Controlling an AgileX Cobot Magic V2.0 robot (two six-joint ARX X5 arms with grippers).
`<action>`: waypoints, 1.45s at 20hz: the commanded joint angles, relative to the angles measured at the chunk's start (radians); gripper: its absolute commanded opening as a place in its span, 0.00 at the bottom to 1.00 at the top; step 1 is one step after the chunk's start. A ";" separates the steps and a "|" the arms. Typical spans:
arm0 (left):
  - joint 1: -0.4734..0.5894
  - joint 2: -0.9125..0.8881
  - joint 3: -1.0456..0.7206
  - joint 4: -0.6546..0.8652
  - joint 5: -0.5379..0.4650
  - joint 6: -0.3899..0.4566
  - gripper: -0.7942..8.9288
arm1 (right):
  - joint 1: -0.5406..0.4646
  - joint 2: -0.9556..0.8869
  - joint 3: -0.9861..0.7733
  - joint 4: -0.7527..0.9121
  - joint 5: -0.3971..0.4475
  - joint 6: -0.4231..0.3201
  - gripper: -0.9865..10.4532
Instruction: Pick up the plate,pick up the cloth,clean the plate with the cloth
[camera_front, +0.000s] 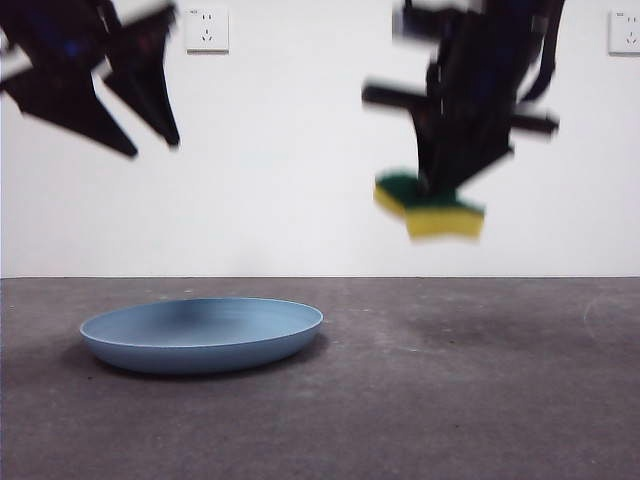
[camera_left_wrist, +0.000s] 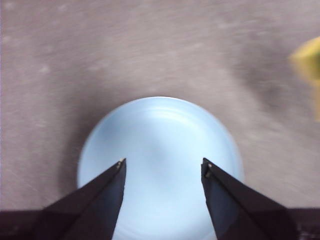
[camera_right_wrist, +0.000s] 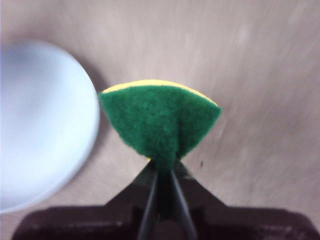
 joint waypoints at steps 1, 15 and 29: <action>-0.031 -0.081 -0.005 -0.066 0.026 -0.010 0.34 | -0.036 0.106 -0.006 0.002 -0.062 0.004 0.09; -0.066 -0.126 -0.005 -0.172 0.020 -0.003 0.34 | -0.077 0.240 -0.006 -0.029 -0.133 0.010 0.43; -0.066 -0.126 -0.005 -0.172 -0.088 0.002 0.34 | -0.082 0.093 -0.006 -0.114 -0.136 0.009 0.46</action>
